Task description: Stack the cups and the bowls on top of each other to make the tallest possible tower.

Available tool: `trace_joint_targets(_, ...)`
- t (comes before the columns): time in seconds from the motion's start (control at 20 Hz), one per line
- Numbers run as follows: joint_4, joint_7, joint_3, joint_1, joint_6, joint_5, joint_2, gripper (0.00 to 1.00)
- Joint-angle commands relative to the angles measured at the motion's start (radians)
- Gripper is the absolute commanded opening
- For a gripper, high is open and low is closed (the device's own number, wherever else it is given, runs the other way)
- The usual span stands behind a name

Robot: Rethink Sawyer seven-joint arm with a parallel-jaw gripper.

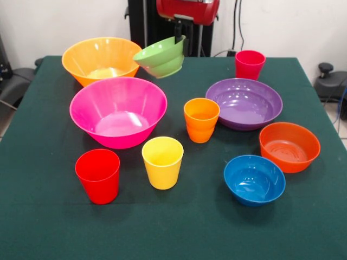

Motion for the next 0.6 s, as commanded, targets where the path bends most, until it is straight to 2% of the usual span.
trace_joint_targets(0.05,-0.093,-0.101,0.159,-0.045,0.082,-0.034,0.088,0.00)
trace_joint_targets(0.25,-0.140,-0.128,0.178,-0.062,0.134,-0.051,0.102,0.00)
trace_joint_targets(0.6,-0.115,-0.139,0.202,-0.110,0.139,-0.065,0.092,0.00)
